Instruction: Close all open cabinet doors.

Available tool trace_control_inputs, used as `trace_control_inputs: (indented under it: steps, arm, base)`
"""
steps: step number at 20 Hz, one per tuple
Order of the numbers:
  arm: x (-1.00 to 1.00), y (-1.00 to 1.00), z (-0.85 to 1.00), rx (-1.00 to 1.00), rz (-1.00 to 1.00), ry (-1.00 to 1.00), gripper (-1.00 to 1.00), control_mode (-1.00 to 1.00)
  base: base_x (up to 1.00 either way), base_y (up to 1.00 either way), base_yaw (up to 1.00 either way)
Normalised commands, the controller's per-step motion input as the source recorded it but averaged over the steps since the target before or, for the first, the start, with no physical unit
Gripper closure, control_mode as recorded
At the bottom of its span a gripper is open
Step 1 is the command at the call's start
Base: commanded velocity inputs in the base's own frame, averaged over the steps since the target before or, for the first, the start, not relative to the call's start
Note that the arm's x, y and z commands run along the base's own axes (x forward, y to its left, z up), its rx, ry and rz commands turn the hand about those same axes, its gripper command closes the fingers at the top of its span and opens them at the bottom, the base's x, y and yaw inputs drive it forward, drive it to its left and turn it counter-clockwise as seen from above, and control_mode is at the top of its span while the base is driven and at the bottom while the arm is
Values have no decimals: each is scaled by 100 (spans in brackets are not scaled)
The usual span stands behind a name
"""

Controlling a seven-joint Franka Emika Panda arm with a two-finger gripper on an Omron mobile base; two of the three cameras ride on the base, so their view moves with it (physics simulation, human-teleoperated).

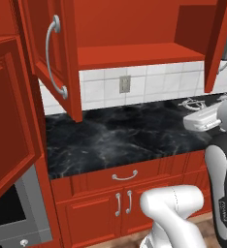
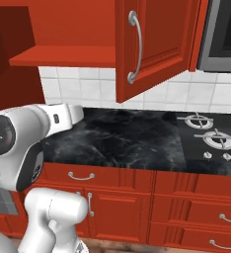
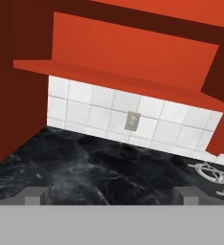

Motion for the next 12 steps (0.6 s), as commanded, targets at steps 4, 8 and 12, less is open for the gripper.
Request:
trace_control_inputs:
  steps: [4, 8, 12]
  arm:
    - [3, 0, 0, 0, 0, -4, -100, -100]
    - [9, -17, 0, 0, 0, -19, -100, -100]
    - [5, -45, 0, 0, 0, -22, -100, -100]
  base:
    - [0, 0, 0]
    - [0, 0, 0]
    - [0, 0, 0]
